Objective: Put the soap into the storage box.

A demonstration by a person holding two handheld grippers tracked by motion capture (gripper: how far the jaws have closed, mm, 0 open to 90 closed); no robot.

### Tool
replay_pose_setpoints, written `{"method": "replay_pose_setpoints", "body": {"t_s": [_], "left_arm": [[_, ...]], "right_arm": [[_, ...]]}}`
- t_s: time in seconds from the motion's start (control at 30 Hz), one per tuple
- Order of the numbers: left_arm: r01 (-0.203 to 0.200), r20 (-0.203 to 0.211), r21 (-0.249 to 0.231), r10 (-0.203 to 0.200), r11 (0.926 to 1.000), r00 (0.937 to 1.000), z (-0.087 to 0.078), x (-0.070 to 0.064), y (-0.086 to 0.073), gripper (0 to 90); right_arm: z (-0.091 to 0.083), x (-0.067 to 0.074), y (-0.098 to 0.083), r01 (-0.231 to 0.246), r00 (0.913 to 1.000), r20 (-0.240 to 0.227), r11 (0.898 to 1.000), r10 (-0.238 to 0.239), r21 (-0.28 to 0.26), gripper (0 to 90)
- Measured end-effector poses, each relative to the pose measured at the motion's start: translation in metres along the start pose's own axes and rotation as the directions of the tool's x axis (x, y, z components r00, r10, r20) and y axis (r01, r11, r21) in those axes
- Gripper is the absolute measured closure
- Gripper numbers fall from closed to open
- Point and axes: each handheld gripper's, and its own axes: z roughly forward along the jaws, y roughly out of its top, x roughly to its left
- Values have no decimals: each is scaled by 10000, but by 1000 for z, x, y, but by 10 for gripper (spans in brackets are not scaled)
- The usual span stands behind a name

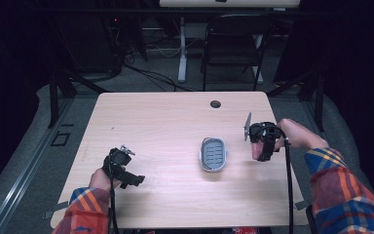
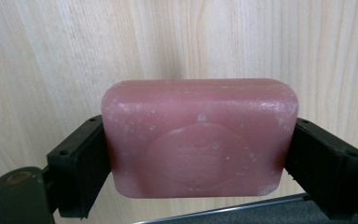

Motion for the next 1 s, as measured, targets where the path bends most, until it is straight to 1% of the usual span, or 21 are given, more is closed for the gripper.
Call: {"method": "replay_pose_setpoints", "body": {"t_s": [0.1, 0.33, 0.6, 0.77, 0.87, 0.9, 1.0], "left_arm": [[-17, 10, 2, 17, 10000, 10000, 0, 0, 0, 2], [-57, 15, 46, 57, 10000, 10000, 0, 0, 1, 2], [-74, 38, 53, 74, 10000, 10000, 1, 0, 1, 2], [-92, 31, 42, 92, 9999, 10000, 0, 0, 1, 2], [-106, 34, 20, 106, 9999, 9999, 0, -1, 1, 2], [-102, 45, 36, 101, 9999, 9999, 0, -1, 1, 2], [-91, 53, 34, 91, 10000, 9999, 1, -1, 1, 2]], "right_arm": [[-1, 0, 4, 63, 10000, -10, 10000, -63, 67, 129], [-5, 0, 15, 197, 9998, -31, 9998, -197, -3, 129], [-7, 1, 31, 406, 9991, -97, 9992, -406, 39, 130], [-12, 0, 43, 574, 9983, -43, 9983, -575, -50, 129], [-14, 0, 49, 695, 9976, 3, 9976, -695, 51, 130], [-14, 1, 50, 661, 9978, -61, 9978, -660, 8, 130], [-16, 1, 56, 703, 9975, -25, 9975, -703, 23, 130]]}}
